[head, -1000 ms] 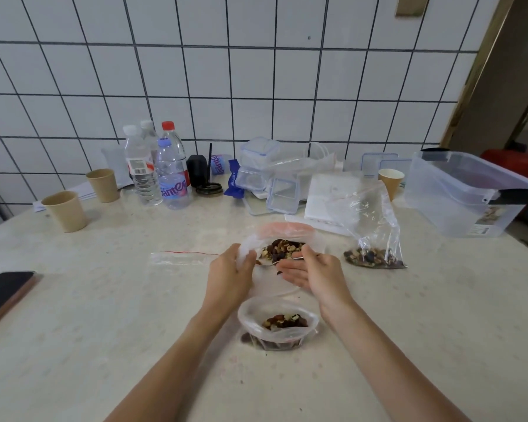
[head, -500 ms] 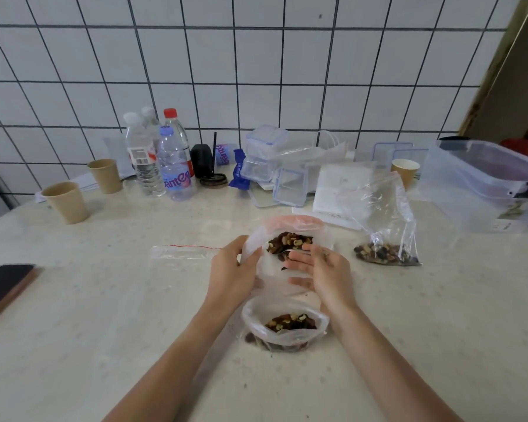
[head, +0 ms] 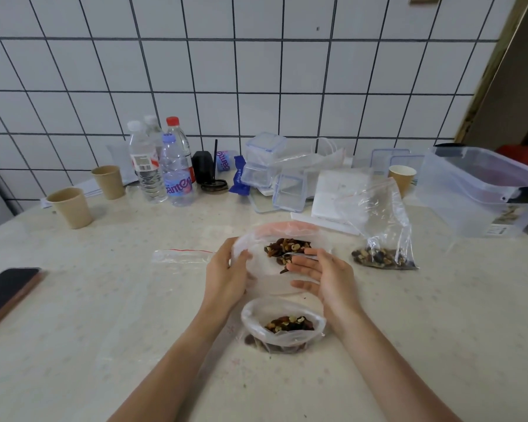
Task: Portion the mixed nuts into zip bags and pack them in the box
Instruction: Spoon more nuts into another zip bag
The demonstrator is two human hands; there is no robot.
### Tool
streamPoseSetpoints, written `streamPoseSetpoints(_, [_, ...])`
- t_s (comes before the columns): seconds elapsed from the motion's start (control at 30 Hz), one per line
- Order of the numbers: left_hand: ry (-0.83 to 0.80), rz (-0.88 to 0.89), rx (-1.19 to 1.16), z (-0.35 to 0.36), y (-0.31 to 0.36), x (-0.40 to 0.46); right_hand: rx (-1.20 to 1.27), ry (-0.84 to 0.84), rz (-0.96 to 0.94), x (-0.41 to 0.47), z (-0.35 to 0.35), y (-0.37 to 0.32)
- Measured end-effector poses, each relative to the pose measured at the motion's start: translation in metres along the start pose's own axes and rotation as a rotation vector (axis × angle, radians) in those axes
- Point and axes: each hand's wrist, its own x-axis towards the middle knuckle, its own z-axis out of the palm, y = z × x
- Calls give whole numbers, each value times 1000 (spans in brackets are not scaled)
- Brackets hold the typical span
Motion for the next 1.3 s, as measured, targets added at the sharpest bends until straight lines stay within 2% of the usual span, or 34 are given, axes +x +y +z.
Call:
streamPoseSetpoints(0.1, [-6, -27, -8, -3, 1, -2, -45, 7, -6, -4, -2, -6])
streamPoseSetpoints(0.23, [15, -23, 93, -12, 8, -2, -77, -9, -41, -12, -13, -16])
streamPoseSetpoints(0.53, [115, 164, 285, -45, 15, -31, -41, -64, -150, -41, -48, -48])
streamPoseSetpoints(0.73, [-119, 79, 322, -48, 13, -64, -39, -97, -150, -71, -62, -46])
streamPoseSetpoints(0.9, [-234, 55, 347, -42, 15, -79, -120, -139, -147, -91, -63, -32])
streamPoseSetpoints(1.03, [-240, 69, 306, -38, 24, -82, -279, -293, -323, -102, -61, -27])
streamPoseSetpoints(1.17, [-254, 88, 276, -38, 30, -84, -665, -491, -587, -111, -63, -24])
streamPoseSetpoints(1.3, [-256, 96, 256, -40, 28, -84, -1096, -633, -1012, -115, -70, -26])
